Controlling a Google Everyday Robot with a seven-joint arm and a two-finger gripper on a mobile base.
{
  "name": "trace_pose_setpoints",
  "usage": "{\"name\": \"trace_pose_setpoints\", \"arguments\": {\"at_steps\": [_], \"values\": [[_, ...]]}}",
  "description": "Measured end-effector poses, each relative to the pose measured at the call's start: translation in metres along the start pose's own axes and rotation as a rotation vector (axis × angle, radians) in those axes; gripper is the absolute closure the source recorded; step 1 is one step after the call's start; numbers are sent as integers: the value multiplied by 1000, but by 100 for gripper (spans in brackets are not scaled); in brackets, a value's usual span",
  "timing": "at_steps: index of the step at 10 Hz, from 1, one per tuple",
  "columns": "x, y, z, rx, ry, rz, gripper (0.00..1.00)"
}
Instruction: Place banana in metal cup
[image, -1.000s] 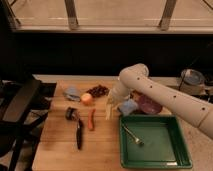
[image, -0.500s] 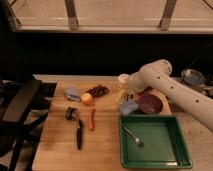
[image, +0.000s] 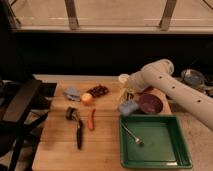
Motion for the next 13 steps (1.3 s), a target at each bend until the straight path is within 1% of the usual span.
{"name": "trace_pose_setpoints", "arguments": {"at_steps": [1, 3, 5, 6, 8, 9, 12, 13], "values": [[8, -3, 4, 6, -19, 47, 100], [24, -18, 24, 6, -51, 85, 100], [37, -20, 38, -23, -47, 127, 99], [40, -18, 43, -37, -43, 144, 96], [48, -5, 50, -70, -33, 186, 74], [50, -1, 52, -78, -32, 196, 67], [54, 17, 61, -106, -41, 236, 37], [52, 22, 67, -117, -49, 248, 30]]}}
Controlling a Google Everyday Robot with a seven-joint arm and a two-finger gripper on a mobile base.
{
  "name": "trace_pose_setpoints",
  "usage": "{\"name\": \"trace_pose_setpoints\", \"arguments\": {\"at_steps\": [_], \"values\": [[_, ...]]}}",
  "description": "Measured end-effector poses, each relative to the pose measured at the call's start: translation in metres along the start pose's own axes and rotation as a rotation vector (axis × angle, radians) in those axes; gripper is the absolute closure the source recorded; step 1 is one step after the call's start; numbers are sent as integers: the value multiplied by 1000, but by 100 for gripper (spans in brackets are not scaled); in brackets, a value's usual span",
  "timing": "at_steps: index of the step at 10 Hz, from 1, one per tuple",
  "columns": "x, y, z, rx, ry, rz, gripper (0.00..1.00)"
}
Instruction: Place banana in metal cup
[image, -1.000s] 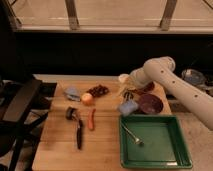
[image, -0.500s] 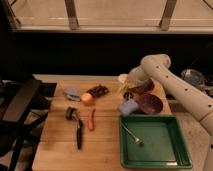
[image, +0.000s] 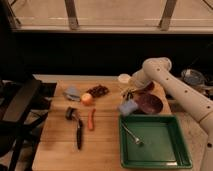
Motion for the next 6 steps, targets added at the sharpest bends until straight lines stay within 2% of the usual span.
{"name": "trace_pose_setpoints", "arguments": {"at_steps": [4, 6], "values": [[6, 13, 11, -24, -5, 36, 30], [9, 15, 7, -21, 10, 39, 30]]}}
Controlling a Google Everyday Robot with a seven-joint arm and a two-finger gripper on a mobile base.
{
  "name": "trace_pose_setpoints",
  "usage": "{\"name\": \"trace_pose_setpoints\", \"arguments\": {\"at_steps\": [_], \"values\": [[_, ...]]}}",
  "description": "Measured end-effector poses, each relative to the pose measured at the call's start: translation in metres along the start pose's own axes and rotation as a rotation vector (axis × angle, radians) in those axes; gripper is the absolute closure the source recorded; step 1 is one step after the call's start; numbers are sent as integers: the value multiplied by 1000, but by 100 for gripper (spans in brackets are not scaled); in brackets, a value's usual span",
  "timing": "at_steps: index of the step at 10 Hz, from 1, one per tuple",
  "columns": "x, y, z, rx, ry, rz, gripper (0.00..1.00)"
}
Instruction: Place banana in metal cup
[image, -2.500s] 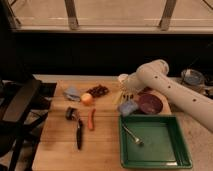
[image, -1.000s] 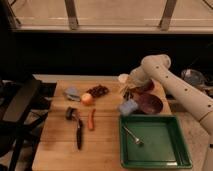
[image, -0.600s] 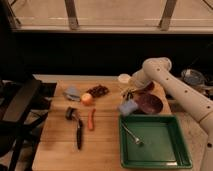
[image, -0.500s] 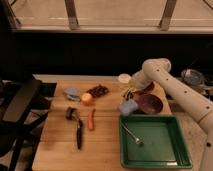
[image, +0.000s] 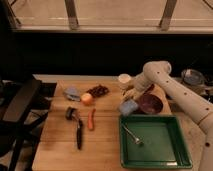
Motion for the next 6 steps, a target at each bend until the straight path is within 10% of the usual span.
{"name": "trace_pose_setpoints", "arguments": {"at_steps": [6], "values": [[13, -7, -95, 45, 163, -46, 30]]}}
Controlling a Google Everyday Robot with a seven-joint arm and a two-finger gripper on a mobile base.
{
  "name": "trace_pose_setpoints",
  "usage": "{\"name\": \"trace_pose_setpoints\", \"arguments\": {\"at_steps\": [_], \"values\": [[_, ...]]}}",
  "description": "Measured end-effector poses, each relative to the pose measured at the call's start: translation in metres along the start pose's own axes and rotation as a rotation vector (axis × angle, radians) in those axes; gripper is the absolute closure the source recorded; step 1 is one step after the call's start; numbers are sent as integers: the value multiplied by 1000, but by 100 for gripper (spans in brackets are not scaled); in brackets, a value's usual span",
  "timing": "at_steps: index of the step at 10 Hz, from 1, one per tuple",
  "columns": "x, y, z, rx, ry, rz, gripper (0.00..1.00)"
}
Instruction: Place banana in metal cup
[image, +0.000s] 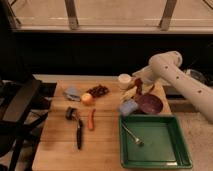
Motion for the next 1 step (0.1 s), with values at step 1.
{"name": "trace_pose_setpoints", "arguments": {"at_steps": [1], "values": [[1, 1, -8, -4, 12, -8, 30]]}}
